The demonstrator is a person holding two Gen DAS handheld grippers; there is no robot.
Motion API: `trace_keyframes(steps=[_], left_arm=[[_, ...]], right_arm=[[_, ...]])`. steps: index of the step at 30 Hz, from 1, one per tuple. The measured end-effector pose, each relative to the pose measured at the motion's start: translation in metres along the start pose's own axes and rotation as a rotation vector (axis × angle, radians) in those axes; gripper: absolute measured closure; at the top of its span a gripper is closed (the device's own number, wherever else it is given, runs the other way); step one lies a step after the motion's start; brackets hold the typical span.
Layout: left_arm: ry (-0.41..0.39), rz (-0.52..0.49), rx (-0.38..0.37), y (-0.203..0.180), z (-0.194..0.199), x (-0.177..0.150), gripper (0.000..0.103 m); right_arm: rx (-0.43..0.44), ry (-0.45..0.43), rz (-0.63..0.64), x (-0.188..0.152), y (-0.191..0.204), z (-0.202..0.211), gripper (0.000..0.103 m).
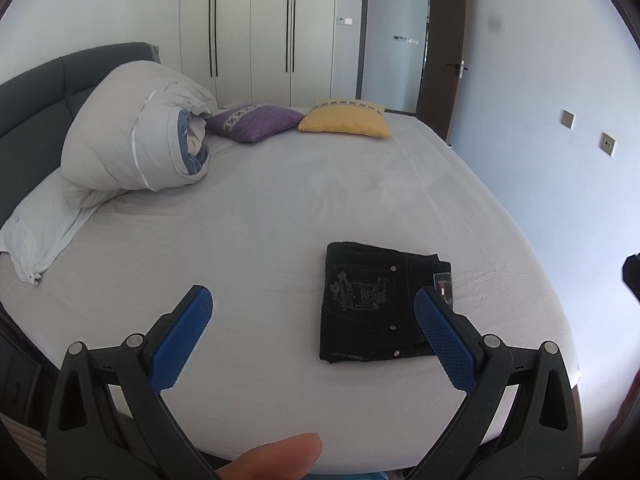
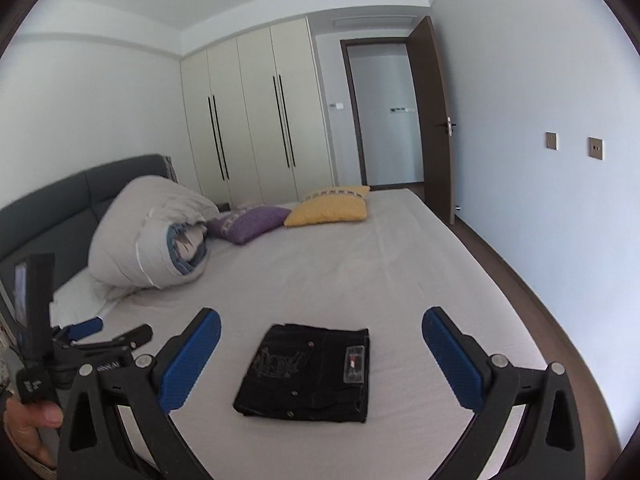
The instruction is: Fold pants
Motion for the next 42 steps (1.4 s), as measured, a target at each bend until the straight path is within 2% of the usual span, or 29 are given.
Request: trace_keyframes(steps=[3,8,25,42], left_arm=[[0.030,-0.004,-0.016,-0.006,-0.010,-0.010,0.000],[0.049,-0.008,-0.031,-0.010,-0.022,-0.019,0.000],[0.123,0.009,-0.047,-0.010,-0.052,-0.036,0.000],[0.149,0.001,-0.047,-0.013,-0.066,-0.045,0.000]], right_arm=[[-0.072,0.081,0.016,-0.020,-0.004,-0.016,0.000],[-0.079,0.186,-0.041,-0.041,-0.007,-0.035,0.000],[-0.071,0.227,-0.054,-0.045,0.002,-0.044,0.000],[-0.065,0.250,-0.058,-0.052,0.006,-0.053,0.000]])
Point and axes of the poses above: each gripper's, at about its wrist camera, not at the fingertips, and z roughly against the way its jaws point, y to its left, x to its top, the point moved 4 cm from there along -z, roughly the way its jaws point, and after that the axes turned 14 degrees about -z, right-handed, at the moved point
